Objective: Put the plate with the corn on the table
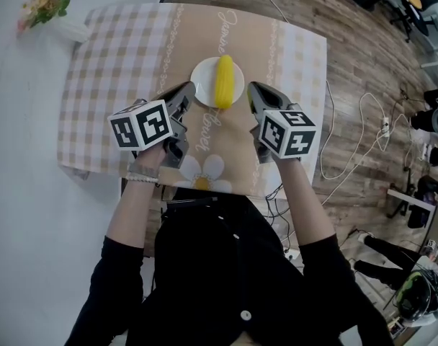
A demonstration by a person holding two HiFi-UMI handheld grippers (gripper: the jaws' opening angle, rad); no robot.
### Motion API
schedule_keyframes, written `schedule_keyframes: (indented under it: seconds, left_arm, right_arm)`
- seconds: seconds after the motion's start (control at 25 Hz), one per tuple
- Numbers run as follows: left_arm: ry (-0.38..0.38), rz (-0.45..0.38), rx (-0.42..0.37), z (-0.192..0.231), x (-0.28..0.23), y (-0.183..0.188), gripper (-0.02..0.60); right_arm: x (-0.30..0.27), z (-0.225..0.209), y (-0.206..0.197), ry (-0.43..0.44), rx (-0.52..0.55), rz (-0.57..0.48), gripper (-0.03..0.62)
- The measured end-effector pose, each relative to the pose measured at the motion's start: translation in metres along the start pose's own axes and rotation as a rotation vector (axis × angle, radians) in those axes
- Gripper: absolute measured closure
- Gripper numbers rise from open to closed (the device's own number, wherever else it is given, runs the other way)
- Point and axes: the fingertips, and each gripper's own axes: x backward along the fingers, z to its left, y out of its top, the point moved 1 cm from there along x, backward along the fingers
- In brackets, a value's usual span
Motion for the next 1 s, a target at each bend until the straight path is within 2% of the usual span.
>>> schedule_keyframes:
  seconds: [0.28, 0.6, 1.0]
  left_arm:
    - [-0.031, -0.068, -0.112, -0.042, 0.025, 0.019, 0.561]
    - [-0.018, -0.16, -0.295, -0.082, 0.062, 0.041, 0.565]
    - [0.02, -0.236, -0.391, -0.107, 0.096, 0.051, 0.568]
  right_arm:
    - [0.038, 0.019, 0.025, 0.021, 0.031, -0.09, 0.554]
    - [0.077, 0.04, 0.054, 0.05, 0.075, -0.185, 0.554]
    - [0.113, 0.064, 0.077, 0.078, 0.129, -0.259, 0.554]
